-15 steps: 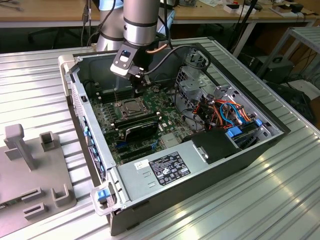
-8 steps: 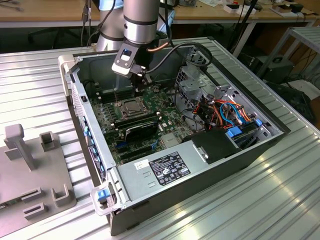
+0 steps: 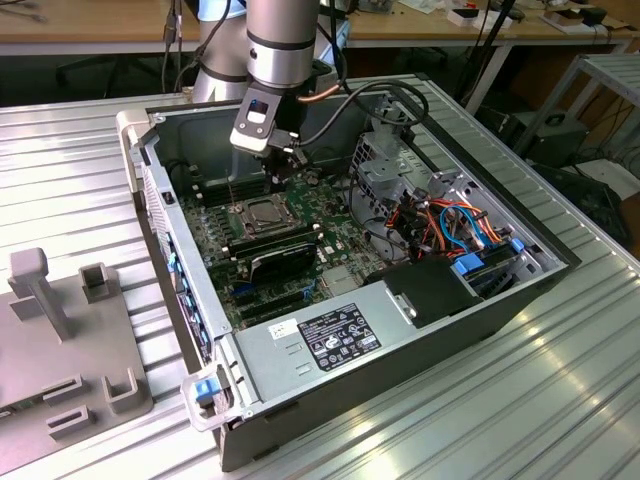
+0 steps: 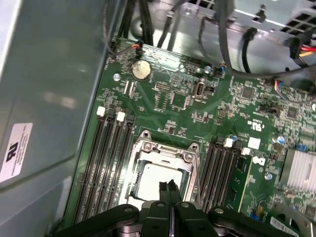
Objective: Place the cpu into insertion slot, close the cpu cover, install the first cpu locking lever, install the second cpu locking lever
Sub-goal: 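Install the first cpu locking lever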
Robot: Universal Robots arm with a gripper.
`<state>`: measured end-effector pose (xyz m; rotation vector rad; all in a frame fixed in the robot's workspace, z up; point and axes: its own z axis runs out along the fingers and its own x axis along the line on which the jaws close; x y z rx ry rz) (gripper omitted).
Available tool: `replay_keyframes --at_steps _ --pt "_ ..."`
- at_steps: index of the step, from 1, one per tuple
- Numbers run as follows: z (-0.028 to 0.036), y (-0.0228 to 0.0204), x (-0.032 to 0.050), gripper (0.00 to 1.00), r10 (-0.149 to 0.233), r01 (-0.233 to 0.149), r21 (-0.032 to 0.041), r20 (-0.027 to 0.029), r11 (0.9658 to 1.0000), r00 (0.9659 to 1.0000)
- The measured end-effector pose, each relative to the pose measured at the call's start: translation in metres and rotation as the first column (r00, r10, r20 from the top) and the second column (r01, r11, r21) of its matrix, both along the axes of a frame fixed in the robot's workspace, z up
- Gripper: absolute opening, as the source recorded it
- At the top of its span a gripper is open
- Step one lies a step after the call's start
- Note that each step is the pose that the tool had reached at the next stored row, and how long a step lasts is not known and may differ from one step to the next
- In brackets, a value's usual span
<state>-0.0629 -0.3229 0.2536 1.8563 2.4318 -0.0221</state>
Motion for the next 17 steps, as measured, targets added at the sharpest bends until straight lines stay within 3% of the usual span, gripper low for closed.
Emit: replay_keyframes --at_steps 14,17 --pt "0.0001 -0.0001 0.0000 0.11 0.001 -0.001 -0.0001 0.0000 1.0000 1.0000" --pt "0.0006 -0.0001 0.0000 0.11 0.019 -0.019 0.0000 0.0000 0.9998 0.9998"
